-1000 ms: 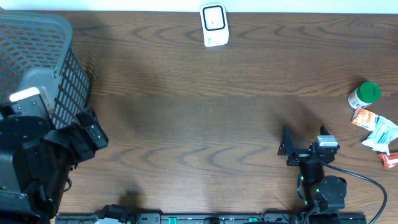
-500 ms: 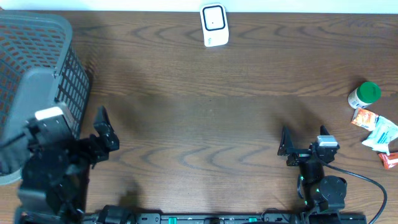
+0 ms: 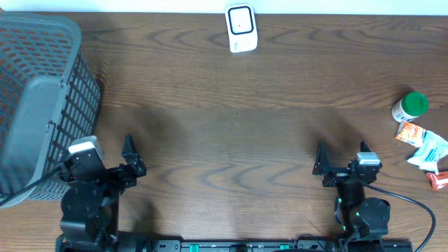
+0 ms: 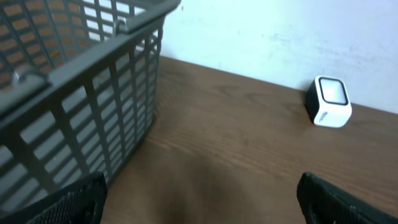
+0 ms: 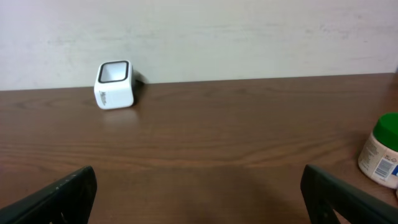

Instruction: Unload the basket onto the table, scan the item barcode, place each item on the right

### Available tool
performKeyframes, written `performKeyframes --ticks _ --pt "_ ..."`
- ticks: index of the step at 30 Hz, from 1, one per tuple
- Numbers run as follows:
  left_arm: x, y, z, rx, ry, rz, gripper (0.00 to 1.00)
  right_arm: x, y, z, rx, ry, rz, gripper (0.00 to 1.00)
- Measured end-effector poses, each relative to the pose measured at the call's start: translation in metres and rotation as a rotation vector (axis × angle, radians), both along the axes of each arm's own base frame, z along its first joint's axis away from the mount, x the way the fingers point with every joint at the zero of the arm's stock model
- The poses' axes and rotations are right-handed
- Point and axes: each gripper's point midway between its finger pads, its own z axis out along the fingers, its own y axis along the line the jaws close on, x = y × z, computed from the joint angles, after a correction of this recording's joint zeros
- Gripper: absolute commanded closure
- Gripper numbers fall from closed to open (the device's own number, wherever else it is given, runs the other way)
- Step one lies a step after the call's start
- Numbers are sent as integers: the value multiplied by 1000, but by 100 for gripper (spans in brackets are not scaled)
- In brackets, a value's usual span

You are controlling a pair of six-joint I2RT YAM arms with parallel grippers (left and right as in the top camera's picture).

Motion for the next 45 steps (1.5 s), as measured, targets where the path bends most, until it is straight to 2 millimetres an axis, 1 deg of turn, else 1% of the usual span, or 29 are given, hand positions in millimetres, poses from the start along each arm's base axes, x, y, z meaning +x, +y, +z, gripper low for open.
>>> performKeyframes --ticks 5,12,18,24,29,35,45 --pt "4 -1 -17 3 -30 -3 2 0 0 0 0 0 0 1" --pt "12 -2 -53 10 -50 -6 2 0 0 0 0 0 0 1" --pt "13 6 -81 13 -39 25 2 0 0 0 0 0 0 1" --pt "11 11 -97 12 -31 45 2 0 0 0 0 0 0 1" --pt "11 11 -110 10 -38 43 2 0 0 0 0 0 0 1" --pt "13 9 -132 7 -34 34 2 0 0 0 0 0 0 1" --pt "15 9 -123 3 -80 32 2 0 0 0 0 0 0 1"
